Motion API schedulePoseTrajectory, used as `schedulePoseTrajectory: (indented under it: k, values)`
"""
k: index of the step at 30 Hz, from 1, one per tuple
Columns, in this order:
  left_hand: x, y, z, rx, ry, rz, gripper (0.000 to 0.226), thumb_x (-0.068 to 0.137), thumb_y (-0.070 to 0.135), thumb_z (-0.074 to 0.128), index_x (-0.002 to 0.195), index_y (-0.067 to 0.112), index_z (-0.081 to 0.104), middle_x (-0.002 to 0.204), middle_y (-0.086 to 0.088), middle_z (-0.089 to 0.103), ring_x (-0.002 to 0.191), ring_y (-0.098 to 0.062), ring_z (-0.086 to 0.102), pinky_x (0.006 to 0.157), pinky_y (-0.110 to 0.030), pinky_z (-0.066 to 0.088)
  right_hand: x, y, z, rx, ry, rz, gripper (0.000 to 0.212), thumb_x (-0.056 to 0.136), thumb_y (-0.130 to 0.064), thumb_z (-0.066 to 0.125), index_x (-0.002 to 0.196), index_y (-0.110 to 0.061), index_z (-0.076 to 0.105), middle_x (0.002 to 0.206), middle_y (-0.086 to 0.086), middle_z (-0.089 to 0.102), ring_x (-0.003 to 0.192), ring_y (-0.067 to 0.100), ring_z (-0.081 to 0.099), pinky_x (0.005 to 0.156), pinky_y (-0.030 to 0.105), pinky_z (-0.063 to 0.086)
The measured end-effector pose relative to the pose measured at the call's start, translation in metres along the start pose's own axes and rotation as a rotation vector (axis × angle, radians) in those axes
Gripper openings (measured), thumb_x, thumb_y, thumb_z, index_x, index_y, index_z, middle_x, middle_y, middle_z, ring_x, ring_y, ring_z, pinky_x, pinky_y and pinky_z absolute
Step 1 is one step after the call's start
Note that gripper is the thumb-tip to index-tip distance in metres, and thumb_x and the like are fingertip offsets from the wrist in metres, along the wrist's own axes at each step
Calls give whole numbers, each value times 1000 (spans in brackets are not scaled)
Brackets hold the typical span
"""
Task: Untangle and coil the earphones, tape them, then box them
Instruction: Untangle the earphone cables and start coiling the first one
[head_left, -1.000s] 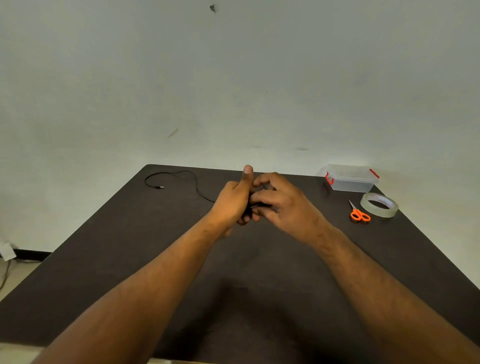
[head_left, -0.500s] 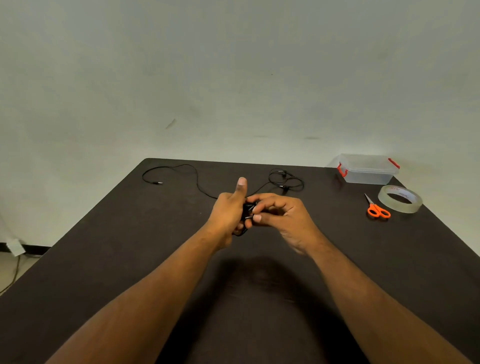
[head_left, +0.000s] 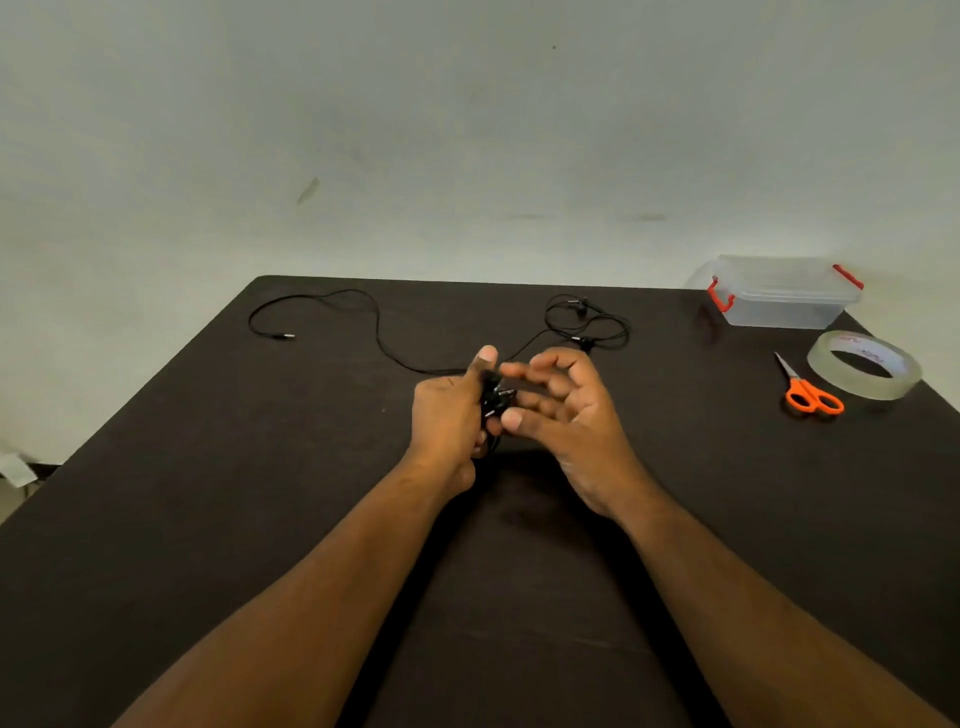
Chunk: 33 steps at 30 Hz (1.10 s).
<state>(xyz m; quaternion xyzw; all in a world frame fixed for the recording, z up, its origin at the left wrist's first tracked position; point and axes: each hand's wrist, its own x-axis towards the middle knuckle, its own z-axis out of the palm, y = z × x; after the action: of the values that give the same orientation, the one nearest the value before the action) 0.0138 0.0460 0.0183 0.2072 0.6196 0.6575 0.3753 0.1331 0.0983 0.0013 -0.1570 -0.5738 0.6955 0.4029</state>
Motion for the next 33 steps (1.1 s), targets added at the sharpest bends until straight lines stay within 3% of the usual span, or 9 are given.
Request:
schedulePoseTrajectory:
  k: [3,5,8,12,15,21,23,27,33]
  values:
    - [2,1,-2,-32,-92,-48,44,88,47,65,65,12,51,48,-3,45,31,-8,35,32,-13,21,5,-4,-8,115,-32,175,31,94,-5,54,123,-16,57,132,5,60,105,23,63,86,39,54]
    - [3,2,-4,-55,-140,-44,46,88,49,63,63,13,49,47,-2,44,30,-7,35,32,-12,21,6,-5,-12,81,-68,273,34,98,-4,47,130,-12,55,127,11,64,105,25,64,88,36,53]
    - [2,4,-6,-49,-179,-4,50,88,50,62,62,10,48,50,-9,49,29,-8,36,31,-14,24,6,-4,-9,25,-110,303,40,91,3,55,129,-8,56,119,18,66,105,27,65,95,39,52]
    - [2,3,-4,9,-98,96,57,86,53,62,54,11,39,47,-9,42,30,-12,36,34,-17,26,5,-1,-1,-50,-50,264,40,76,-2,72,115,-7,66,106,19,69,97,29,67,88,40,53]
    - [2,1,-3,62,12,176,63,84,56,63,46,14,36,42,-7,39,32,-14,38,36,-21,28,4,2,6,-70,3,240,29,80,3,69,109,-1,67,91,18,69,85,27,66,74,32,51]
    - [-6,-1,2,44,154,296,65,86,58,60,44,18,30,41,-1,34,35,-14,37,38,-23,32,4,0,11,-25,21,237,23,84,10,60,102,-3,66,85,11,69,75,18,67,67,26,50]
    - [-9,0,2,-56,156,305,64,90,53,58,44,17,33,42,0,35,37,-12,35,40,-24,33,4,-2,9,34,-34,244,26,84,13,56,98,-7,64,85,9,68,77,18,66,69,26,50]
    - [-6,1,-4,-88,226,389,61,90,54,57,45,13,55,44,0,52,47,-13,49,54,-29,45,1,-2,7,122,-184,282,30,73,9,58,92,-13,61,83,4,63,81,15,60,76,32,48]
    - [-8,0,-5,-8,224,525,47,81,55,62,73,9,63,54,10,53,54,-7,49,53,-23,44,-3,-6,8,305,-279,327,37,80,-3,60,116,-9,58,110,11,63,100,27,63,90,47,51]
